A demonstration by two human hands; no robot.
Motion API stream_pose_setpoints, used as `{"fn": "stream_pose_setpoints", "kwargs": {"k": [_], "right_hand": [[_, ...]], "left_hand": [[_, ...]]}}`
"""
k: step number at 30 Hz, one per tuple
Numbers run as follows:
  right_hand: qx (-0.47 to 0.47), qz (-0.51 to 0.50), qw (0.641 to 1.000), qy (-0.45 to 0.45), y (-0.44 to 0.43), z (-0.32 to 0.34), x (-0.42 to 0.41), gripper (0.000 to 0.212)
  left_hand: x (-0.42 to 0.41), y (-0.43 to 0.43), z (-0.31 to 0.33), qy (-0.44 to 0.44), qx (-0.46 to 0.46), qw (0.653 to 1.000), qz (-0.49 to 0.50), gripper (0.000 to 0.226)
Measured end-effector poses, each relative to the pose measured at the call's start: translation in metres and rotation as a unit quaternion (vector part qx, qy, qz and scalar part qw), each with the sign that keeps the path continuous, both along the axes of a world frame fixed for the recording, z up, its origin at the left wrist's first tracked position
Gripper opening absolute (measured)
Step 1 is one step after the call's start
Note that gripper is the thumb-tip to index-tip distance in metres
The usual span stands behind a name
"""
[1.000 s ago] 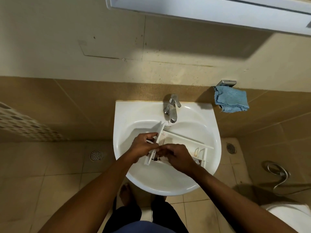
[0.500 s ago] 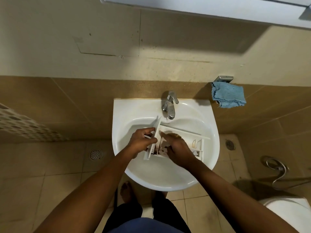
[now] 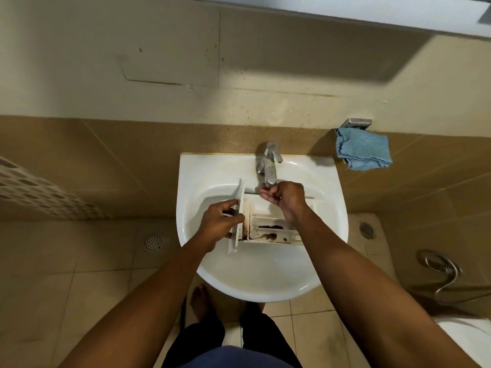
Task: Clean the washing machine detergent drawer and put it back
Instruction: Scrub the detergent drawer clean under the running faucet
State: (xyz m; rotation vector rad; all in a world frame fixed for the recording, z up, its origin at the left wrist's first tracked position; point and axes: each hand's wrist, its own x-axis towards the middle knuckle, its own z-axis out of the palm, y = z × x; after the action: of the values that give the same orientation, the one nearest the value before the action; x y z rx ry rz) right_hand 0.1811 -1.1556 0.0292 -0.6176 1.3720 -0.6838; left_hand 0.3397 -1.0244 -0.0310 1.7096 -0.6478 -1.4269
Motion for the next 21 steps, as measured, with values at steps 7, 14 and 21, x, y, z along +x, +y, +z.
{"fn": "stream_pose_setpoints", "kwargs": {"k": [7,14,21], "right_hand": [[0.088,-0.027,0.983,-0.159,-0.019,-0.013,-0.012,0.027],[0.093,0.118,0.988,-0.046,0.014,-0.011,-0.012,0.05],[-0.028,0.339,0.938,0.058,0.081,0.003,-0.021,0.041]], "left_hand": [[-0.003,0.007,-0.004,-0.013,-0.01,1.0,0.004,0.061],[-0.004,0.01,-0.006,0.005,-0.006,1.0,0.02,0.065],[-0.005,0.013,-0.007,0.011,-0.018,0.999,0.03,0.061]]}}
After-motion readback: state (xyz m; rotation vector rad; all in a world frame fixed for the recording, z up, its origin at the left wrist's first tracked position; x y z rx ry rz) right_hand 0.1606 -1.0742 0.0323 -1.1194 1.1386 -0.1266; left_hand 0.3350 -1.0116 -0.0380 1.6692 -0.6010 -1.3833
